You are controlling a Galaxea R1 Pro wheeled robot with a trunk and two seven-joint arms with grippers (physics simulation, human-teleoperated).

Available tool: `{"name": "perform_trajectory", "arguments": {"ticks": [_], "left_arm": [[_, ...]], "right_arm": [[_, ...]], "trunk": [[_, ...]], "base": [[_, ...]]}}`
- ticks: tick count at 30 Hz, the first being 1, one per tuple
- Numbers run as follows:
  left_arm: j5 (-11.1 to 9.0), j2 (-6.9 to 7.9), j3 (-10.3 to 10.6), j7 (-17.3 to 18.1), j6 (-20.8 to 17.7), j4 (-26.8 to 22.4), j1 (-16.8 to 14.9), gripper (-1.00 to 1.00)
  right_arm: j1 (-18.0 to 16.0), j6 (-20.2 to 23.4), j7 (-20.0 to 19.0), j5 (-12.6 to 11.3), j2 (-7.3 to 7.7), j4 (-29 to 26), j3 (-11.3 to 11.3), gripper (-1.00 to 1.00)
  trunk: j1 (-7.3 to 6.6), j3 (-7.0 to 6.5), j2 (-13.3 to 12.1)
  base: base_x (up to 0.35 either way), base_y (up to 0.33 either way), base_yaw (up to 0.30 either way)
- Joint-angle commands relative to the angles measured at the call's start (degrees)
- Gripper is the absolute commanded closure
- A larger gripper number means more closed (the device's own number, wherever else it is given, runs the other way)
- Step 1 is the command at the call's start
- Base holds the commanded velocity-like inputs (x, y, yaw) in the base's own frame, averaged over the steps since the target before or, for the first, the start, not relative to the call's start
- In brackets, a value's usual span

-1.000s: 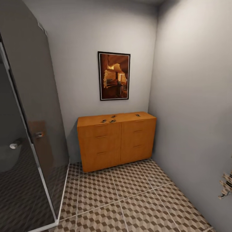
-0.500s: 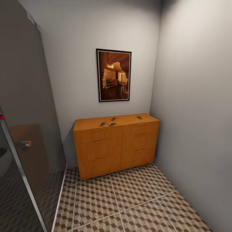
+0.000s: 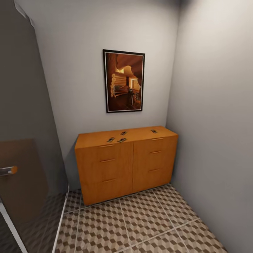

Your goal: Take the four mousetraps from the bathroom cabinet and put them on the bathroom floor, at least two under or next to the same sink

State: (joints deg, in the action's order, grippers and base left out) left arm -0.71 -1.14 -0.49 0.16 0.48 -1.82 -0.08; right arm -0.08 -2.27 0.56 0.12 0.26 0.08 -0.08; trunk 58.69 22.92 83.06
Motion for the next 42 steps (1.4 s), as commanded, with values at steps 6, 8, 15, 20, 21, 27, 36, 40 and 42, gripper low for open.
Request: {"name": "perform_trajectory", "arguments": {"ticks": [6, 8, 15, 20, 21, 27, 36, 40, 42], "left_arm": [[-0.1, 0.0, 0.0, 0.0, 0.1, 0.0, 0.0, -1.0], [-0.1, 0.0, 0.0, 0.0, 0.1, 0.0, 0.0, -1.0], [-0.1, -0.06, 0.0, 0.0, 0.1, 0.0, 0.0, -1.0], [-0.1, -0.08, 0.0, 0.0, 0.1, 0.0, 0.0, -1.0], [-0.1, -0.08, 0.0, 0.0, 0.1, 0.0, 0.0, -1.0], [-0.1, -0.09, 0.0, 0.0, 0.1, 0.0, 0.0, -1.0], [-0.1, -0.09, 0.0, 0.0, 0.1, 0.0, 0.0, -1.0], [0.0, -0.09, 0.0, 0.0, 0.1, 0.0, 0.0, -1.0], [0.0, -0.09, 0.0, 0.0, 0.1, 0.0, 0.0, -1.0]], "right_arm": [[0.0, -0.2, 0.1, 0.0, 0.0, 0.0, 0.0, -1.0], [0.0, -0.2, 0.1, 0.0, 0.0, 0.0, 0.0, -1.0], [0.0, -0.2, 0.1, 0.0, 0.0, 0.0, 0.0, -1.0], [0.0, -0.2, 0.1, 0.0, 0.0, 0.0, 0.0, -1.0], [0.0, -0.2, 0.1, 0.0, 0.0, 0.0, 0.0, -1.0], [0.0, -0.2, 0.1, 0.0, 0.0, 0.0, 0.1, -1.0], [0.0, -0.2, 0.1, 0.0, 0.0, 0.0, 0.1, -1.0], [0.0, -0.2, 0.1, 0.0, 0.0, 0.0, 0.1, -1.0], [0.0, -0.2, 0.1, 0.0, 0.0, 0.0, 0.1, -1.0]], "trunk": [[0.03, 0.05, 0.0], [0.03, 0.05, 0.0], [0.03, 0.05, 0.0], [0.03, 0.05, 0.0], [0.03, 0.05, 0.0], [0.03, 0.05, 0.0], [0.03, 0.05, 0.0], [0.03, 0.05, 0.0], [0.03, 0.05, 0.0]], "base": [[0.32, 0.0, 0.0], [0.32, 0.0, 0.0], [0.314, 0.0, 0.0], [0.27, 0.0, 0.0], [0.236, 0.0, 0.0], [0.205, 0.0, 0.0], [0.059, 0.0, 0.0], [0.015, 0.0, 0.0], [0.008, 0.0, 0.0]]}}
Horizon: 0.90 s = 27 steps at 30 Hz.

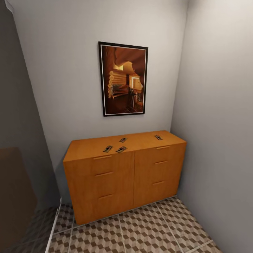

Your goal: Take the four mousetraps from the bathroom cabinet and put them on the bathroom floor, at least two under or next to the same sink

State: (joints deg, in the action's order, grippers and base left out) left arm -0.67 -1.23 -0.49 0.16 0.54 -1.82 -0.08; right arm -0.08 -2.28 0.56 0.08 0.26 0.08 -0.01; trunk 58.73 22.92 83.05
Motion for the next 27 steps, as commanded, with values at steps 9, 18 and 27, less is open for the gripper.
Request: {"name": "perform_trajectory", "arguments": {"ticks": [9, 18, 27], "left_arm": [[0.0, -0.01, 0.0, 0.0, 0.1, 0.0, 0.0, -1.0], [0.0, -0.01, 0.0, 0.0, 0.0, 0.0, 0.0, -1.0], [0.0, -0.01, 0.0, 0.0, 0.0, 0.0, 0.0, -1.0]], "right_arm": [[0.0, -0.2, 0.1, 0.0, 0.0, 0.0, 0.0, -1.0], [0.0, -0.2, 0.1, 0.0, 0.05, 0.0, 0.0, -1.0], [0.0, -0.2, 0.1, 0.0, 0.06, 0.0, 0.1, -1.0]], "trunk": [[0.0, 0.05, 0.0], [0.0, 0.05, 0.0], [0.0, 0.05, 0.0]], "base": [[0.003, 0.0, 0.0], [0.0, 0.0, 0.0], [0.0, 0.0, 0.0]]}}
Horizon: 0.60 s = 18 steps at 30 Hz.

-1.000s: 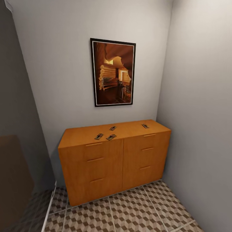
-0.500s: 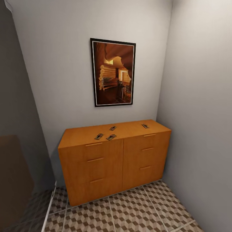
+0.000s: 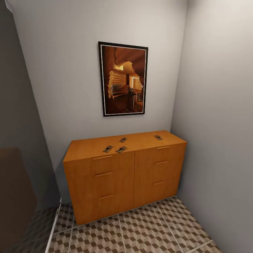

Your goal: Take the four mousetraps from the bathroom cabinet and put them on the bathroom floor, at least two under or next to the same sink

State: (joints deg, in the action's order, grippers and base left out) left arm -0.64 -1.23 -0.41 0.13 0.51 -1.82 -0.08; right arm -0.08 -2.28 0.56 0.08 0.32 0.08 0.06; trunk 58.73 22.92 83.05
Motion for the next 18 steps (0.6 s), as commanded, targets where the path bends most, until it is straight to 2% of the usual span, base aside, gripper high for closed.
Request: {"name": "perform_trajectory", "arguments": {"ticks": [1, 18], "left_arm": [[-0.1, -0.01, 0.0, 0.0, 0.0, 0.0, 0.0, -1.0], [-0.1, -0.05, -0.1, 0.0, 0.1, 0.0, 0.0, -1.0]], "right_arm": [[0.0, -0.2, 0.1, 0.0, 0.01, 0.0, 0.0, -1.0], [0.0, -0.2, 0.1, 0.0, 0.03, 0.0, 0.0, -1.0]], "trunk": [[0.0, 0.05, 0.0], [-0.22, -0.13, -0.4]], "base": [[0.0, 0.0, 0.0], [0.0, 0.0, 0.0]]}}
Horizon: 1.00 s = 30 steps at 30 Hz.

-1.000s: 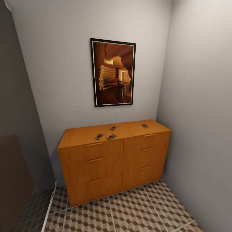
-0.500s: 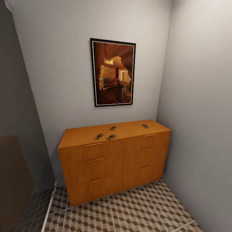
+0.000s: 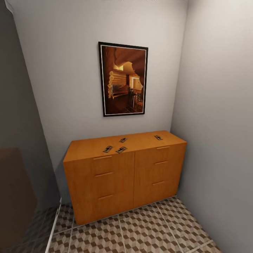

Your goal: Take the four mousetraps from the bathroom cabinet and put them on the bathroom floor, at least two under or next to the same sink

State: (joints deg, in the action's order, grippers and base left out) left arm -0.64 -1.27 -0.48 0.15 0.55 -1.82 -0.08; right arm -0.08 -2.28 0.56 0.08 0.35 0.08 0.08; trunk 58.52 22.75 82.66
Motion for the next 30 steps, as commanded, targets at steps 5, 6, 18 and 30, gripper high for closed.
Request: {"name": "perform_trajectory", "arguments": {"ticks": [5, 6, 18, 30], "left_arm": [[-0.1, -0.03, 0.0, 0.0, 0.1, 0.0, 0.0, -1.0], [-0.1, -0.04, 0.0, -0.1, 0.1, 0.0, 0.0, -1.0], [-0.1, -0.04, 0.0, -0.4, 0.1, 0.0, 0.0, -1.0], [-0.1, -0.04, 0.0, -0.4, 0.1, 0.0, 0.0, -1.0]], "right_arm": [[0.0, -0.2, 0.1, 0.0, 0.0, 0.0, 0.0, -1.0], [0.0, -0.2, 0.1, 0.0, 0.0, 0.0, 0.0, -1.0], [0.0, -0.2, 0.1, -0.1, 0.01, 0.0, 0.0, -1.0], [0.0, -0.1, 0.1, -0.1, 0.08, 0.0, 0.0, -1.0]], "trunk": [[-1.11, -0.85, -2.0], [-1.33, -1.03, -2.4], [-3.96, -3.19, -7.2], [-6.6, -5.34, -12.0]], "base": [[0.0, 0.0, 0.0], [0.0, 0.0, 0.0], [0.0, 0.0, 0.0], [0.0, 0.0, 0.0]]}}
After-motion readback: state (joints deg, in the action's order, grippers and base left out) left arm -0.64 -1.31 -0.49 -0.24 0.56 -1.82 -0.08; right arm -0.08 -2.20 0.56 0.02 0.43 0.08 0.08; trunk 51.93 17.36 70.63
